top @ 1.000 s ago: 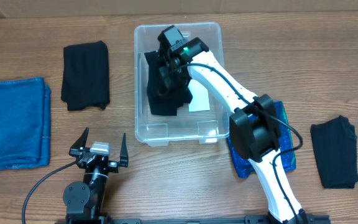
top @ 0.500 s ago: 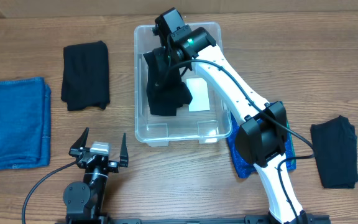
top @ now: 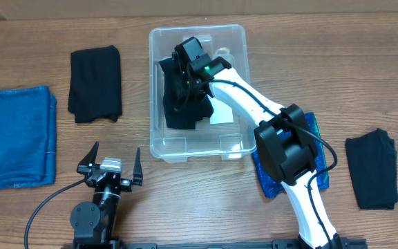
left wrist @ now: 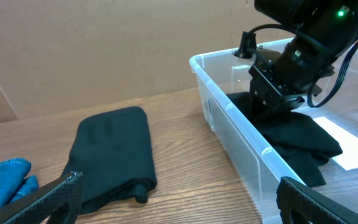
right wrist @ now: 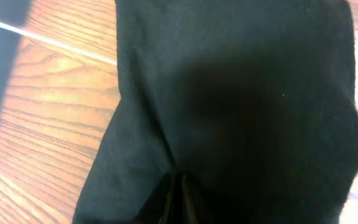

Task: Pack container
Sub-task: 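Release the black cloth and press it down inside the bin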

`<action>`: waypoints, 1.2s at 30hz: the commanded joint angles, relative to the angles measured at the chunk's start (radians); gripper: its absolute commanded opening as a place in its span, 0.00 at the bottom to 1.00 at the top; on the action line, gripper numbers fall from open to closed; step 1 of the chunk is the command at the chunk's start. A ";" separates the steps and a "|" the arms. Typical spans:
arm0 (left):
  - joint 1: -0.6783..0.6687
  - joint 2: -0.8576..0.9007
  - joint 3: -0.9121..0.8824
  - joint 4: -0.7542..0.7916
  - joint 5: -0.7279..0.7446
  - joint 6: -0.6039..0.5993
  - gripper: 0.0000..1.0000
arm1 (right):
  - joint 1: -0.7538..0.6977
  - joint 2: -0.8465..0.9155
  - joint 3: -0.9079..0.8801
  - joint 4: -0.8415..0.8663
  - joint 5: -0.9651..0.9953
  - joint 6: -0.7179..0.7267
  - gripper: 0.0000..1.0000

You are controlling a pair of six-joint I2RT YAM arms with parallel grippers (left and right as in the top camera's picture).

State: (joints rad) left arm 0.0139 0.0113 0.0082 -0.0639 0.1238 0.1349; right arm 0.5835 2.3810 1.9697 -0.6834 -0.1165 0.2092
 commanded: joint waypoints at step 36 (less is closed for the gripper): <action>0.005 -0.006 -0.003 -0.001 0.000 0.007 1.00 | -0.023 -0.116 0.092 -0.040 0.032 0.077 0.22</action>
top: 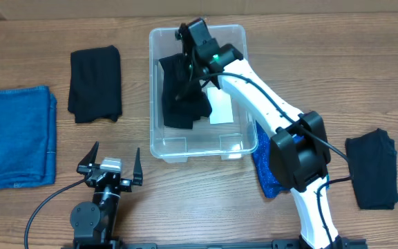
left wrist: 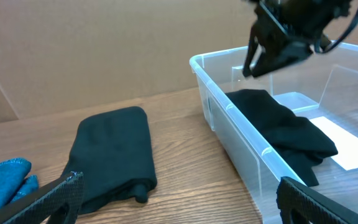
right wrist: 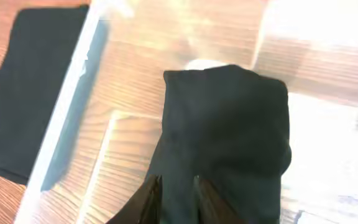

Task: Pack container
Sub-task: 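Release the black cloth and press it down inside the bin, then withdraw the right gripper toward the black cloth at lower right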

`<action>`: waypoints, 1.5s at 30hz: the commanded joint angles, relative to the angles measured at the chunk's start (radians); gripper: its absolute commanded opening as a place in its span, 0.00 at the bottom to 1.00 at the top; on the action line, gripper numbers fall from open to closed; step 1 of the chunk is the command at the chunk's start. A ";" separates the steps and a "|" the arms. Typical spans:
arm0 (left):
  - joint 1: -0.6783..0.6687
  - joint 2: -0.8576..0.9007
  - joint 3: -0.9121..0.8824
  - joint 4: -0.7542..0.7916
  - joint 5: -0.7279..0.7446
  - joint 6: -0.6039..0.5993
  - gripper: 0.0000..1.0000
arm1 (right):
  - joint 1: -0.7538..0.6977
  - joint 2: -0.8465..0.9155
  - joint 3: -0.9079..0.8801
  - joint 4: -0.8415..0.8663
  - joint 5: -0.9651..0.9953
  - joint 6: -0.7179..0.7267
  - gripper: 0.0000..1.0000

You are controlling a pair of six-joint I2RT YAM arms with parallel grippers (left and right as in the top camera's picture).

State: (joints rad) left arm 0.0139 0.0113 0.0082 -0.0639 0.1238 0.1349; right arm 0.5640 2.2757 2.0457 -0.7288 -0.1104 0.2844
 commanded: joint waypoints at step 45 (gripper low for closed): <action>0.005 -0.006 -0.003 -0.001 0.000 0.007 1.00 | -0.731 -0.713 0.193 -0.965 0.276 0.409 0.70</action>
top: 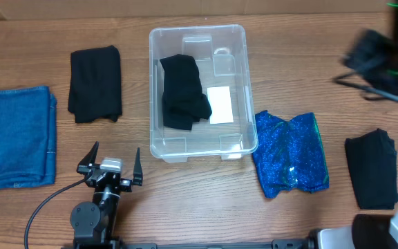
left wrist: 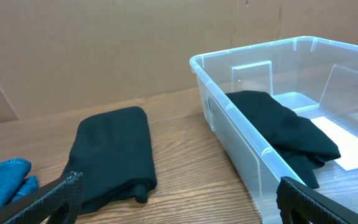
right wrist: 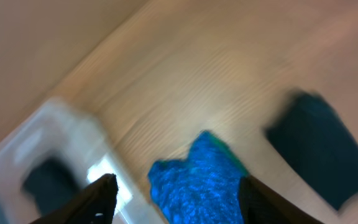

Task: Pack container
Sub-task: 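Withdraw the right gripper toward the black cloth at lower right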

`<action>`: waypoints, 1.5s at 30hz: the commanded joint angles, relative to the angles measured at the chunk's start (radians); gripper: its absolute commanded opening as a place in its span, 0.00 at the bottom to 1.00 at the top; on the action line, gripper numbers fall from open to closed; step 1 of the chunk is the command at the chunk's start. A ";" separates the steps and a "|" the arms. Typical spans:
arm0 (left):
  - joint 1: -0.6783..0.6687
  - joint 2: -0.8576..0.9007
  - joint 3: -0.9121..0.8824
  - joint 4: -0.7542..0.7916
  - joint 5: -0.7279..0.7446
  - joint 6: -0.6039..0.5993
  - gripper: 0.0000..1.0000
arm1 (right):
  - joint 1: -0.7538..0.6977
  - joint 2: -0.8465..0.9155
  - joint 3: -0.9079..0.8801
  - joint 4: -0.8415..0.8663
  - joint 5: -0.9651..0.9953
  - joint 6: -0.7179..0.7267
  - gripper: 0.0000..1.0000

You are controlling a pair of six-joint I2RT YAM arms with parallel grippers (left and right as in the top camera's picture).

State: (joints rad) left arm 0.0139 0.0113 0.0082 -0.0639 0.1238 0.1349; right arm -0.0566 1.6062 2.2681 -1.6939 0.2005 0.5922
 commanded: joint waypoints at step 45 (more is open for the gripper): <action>0.005 -0.006 -0.003 -0.001 0.000 0.007 1.00 | -0.681 -0.033 -1.360 0.853 -0.044 0.512 0.04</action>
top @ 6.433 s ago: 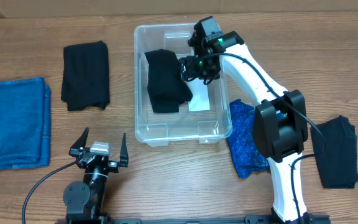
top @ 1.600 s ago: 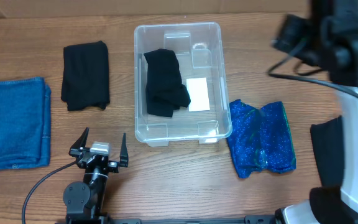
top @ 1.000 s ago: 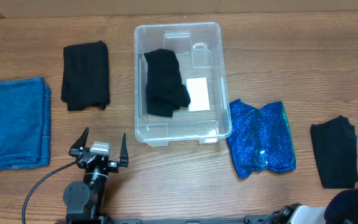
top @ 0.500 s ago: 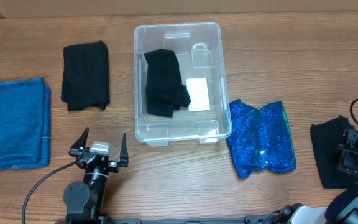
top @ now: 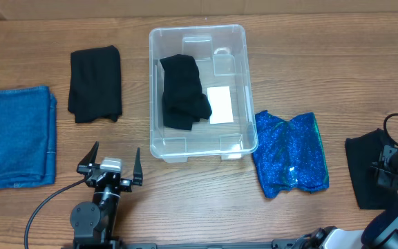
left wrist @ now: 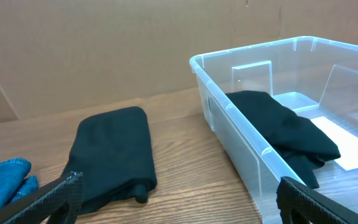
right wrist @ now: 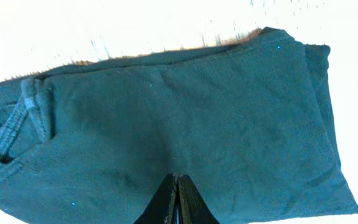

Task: Pack container
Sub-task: 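Withdraw the right gripper toward the black cloth at lower right, then grasp the lower-right black cloth with the right gripper and lift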

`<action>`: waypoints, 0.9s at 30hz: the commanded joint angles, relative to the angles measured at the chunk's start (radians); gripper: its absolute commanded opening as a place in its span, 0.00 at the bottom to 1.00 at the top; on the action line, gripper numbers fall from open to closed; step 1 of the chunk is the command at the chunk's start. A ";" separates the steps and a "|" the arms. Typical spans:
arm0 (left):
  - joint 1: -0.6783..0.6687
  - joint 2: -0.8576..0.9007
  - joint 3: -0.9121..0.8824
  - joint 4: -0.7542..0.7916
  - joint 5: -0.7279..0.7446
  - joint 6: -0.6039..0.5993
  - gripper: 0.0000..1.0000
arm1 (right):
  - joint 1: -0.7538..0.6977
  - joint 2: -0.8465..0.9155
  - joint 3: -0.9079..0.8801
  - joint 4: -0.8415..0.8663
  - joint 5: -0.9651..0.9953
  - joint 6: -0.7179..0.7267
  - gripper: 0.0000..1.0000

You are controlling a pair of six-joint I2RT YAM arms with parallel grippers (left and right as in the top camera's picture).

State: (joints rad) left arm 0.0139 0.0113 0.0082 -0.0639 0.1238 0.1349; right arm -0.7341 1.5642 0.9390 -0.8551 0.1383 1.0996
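The clear plastic container (top: 197, 29) stands mid-table with one black garment (top: 182, 90) and a white label inside; the left wrist view shows its rim (left wrist: 229, 106) and that garment (left wrist: 278, 121). At the far right lies a folded black cloth (top: 365, 176), which fills the right wrist view (right wrist: 166, 112). My right gripper (top: 387, 169) is down on it, its fingertips (right wrist: 178, 179) pressed together at the fabric. Near the front edge my left gripper (top: 110, 160) rests open and empty (left wrist: 180, 183).
A second folded black cloth (top: 95, 83) lies left of the container, also seen close by (left wrist: 114, 152). Folded blue denim (top: 16, 135) sits at the far left. A shiny blue fabric (top: 289, 152) lies between the container and the right black cloth.
My right gripper was open, high above the table's right side. Now it is down on the far-right black cloth with its fingers shut. The left arm has not moved.
My right gripper was shut on a black garment inside the container. Then its fingers stood slightly apart above the garment lying there. Then it hung open over the right side, and now it is shut on the far-right black cloth.
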 commanded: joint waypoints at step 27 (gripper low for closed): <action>0.005 -0.006 -0.003 -0.001 0.000 0.007 1.00 | 0.235 0.252 -0.119 0.563 -0.222 -0.060 0.13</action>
State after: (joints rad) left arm 0.0139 0.0113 0.0082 -0.0639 0.1238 0.1349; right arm -0.6174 1.7355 0.8688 -0.3328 0.0563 1.0580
